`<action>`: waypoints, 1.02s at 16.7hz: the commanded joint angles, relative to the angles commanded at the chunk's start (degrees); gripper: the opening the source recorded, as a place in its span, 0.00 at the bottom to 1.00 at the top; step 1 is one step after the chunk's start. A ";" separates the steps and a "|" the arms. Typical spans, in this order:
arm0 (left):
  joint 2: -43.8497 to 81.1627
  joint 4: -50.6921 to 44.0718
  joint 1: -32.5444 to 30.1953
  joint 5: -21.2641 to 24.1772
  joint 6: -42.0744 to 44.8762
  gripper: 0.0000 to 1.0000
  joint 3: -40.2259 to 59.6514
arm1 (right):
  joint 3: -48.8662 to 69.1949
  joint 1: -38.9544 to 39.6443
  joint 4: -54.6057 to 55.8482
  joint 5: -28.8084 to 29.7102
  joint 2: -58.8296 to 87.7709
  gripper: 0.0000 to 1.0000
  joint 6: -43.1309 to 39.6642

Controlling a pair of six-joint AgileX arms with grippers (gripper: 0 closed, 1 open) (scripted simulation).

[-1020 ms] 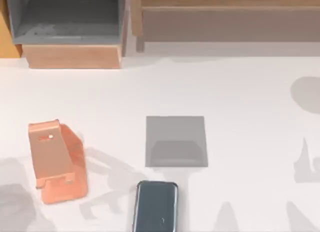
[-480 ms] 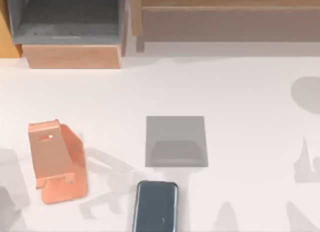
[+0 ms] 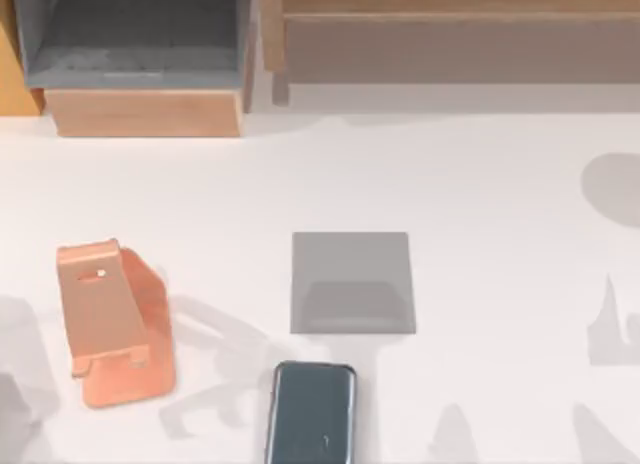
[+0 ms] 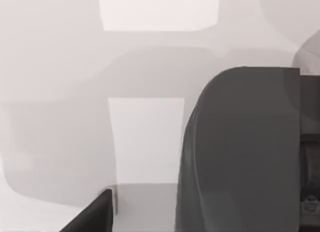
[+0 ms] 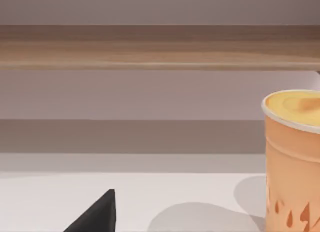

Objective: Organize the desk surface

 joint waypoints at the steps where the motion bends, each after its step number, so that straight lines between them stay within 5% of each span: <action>1: 0.00 0.00 0.00 0.00 0.00 0.55 0.00 | 0.00 0.00 0.00 0.00 0.00 1.00 0.00; 8: 0.00 0.00 0.00 0.00 0.00 0.02 0.00 | 0.00 0.00 0.00 0.00 0.00 1.00 0.00; 17: -2.03 -1.93 -0.10 0.68 -0.01 0.00 1.12 | 0.00 0.00 0.00 0.00 0.00 1.00 0.00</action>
